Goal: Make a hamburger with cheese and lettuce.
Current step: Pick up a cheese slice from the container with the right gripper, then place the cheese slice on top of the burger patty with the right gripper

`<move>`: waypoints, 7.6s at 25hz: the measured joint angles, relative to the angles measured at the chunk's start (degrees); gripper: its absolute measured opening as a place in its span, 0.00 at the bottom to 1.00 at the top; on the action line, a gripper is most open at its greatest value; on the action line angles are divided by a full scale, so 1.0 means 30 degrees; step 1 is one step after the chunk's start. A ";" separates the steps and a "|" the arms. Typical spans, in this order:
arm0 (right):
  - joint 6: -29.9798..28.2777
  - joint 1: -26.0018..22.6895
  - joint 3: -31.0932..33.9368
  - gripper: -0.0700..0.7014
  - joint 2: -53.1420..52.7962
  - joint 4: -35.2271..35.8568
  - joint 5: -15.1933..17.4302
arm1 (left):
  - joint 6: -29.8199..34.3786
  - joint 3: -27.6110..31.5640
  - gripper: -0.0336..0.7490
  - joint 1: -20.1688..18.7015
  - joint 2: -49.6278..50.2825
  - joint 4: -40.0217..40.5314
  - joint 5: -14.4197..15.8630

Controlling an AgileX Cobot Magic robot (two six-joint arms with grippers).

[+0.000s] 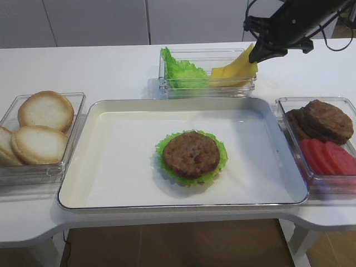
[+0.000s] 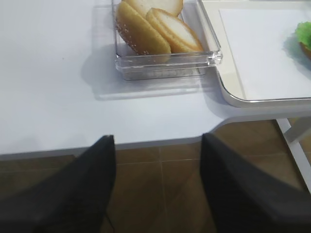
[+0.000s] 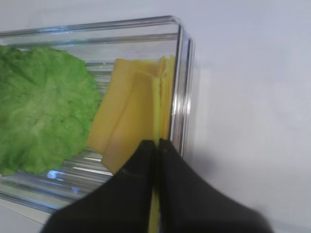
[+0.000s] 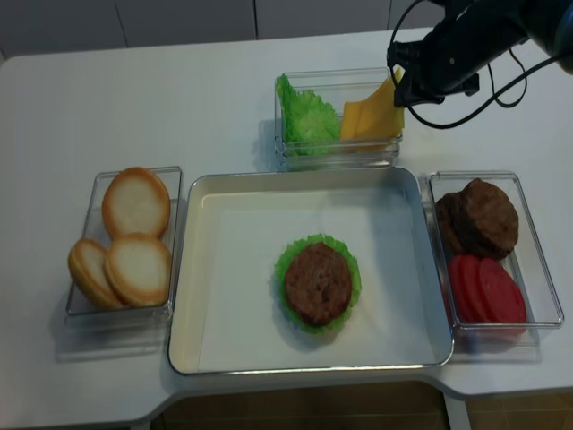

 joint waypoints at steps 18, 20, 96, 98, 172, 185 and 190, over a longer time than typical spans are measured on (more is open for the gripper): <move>-0.0442 0.0000 -0.0423 0.10 -0.0364 0.0170 0.0343 | 0.0000 0.0000 0.57 0.0000 0.0000 0.0000 0.0000; -0.0482 0.0000 -0.0456 0.10 -0.0540 0.0249 0.0451 | 0.0000 0.0000 0.57 0.0000 0.0000 0.0000 0.0000; -0.1986 0.0000 -0.0537 0.10 -0.2732 0.3674 0.2857 | 0.0000 0.0000 0.57 0.0000 0.0000 0.0000 0.0000; -0.1986 0.0000 -0.0537 0.10 -0.2732 0.3720 0.2938 | 0.0000 0.0000 0.57 0.0000 0.0000 0.0000 0.0000; -0.2173 0.4014 -0.0195 0.10 -0.8506 0.2938 0.6892 | 0.0000 0.0000 0.56 0.0000 0.0000 0.0000 0.0000; -0.1297 0.5294 0.0579 0.10 -0.9416 0.1715 0.6986 | 0.0000 0.0000 0.56 0.0000 0.0000 0.0000 0.0000; -0.1272 0.5294 0.2849 0.10 -1.0012 0.1716 0.6986 | 0.0000 0.0000 0.56 0.0000 0.0000 0.0000 0.0000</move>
